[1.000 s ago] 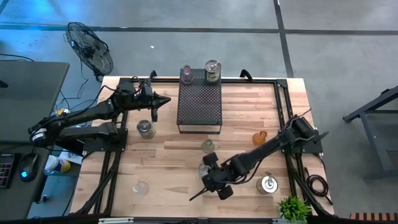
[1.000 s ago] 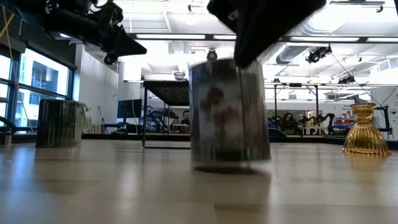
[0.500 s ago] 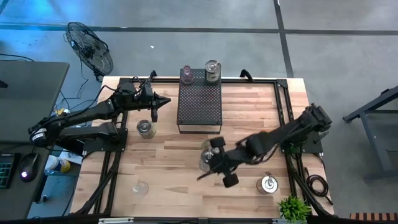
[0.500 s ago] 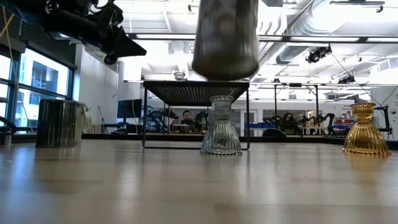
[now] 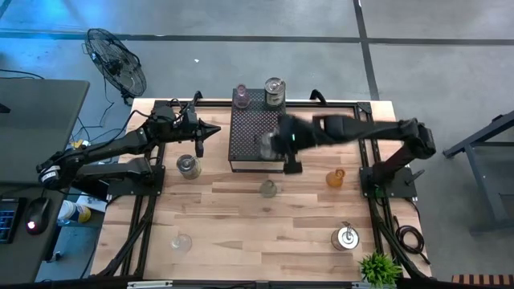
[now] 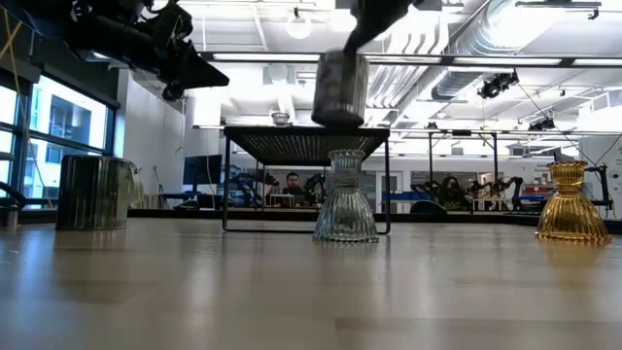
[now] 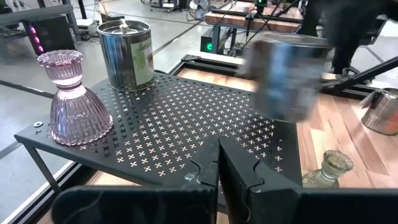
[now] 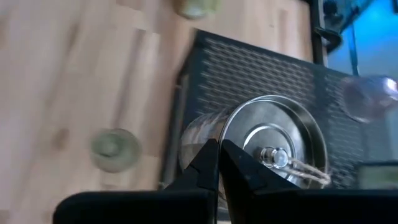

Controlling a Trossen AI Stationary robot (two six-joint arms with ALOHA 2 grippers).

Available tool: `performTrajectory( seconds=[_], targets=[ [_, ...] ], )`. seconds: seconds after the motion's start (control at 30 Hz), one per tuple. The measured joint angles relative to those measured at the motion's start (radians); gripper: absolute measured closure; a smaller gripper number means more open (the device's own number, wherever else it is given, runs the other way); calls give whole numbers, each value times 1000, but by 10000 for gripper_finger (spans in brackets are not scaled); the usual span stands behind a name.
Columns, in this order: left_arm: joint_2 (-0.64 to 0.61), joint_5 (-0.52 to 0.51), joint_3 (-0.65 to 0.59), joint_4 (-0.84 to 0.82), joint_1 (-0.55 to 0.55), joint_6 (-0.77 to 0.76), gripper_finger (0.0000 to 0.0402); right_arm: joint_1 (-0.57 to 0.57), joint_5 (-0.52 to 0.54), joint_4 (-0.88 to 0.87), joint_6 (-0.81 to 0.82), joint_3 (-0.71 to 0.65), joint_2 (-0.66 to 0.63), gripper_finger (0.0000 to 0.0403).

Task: Pick & Place candle stick holders
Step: Put the brown scented candle on the shelf

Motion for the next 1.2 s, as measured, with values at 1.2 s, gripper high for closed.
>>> performTrajectory(
  seconds=[1.2],
  targets=[
    [0,-1,0,0,0,13,401,-355,-114,89,-400,2,66,401]
  ],
)
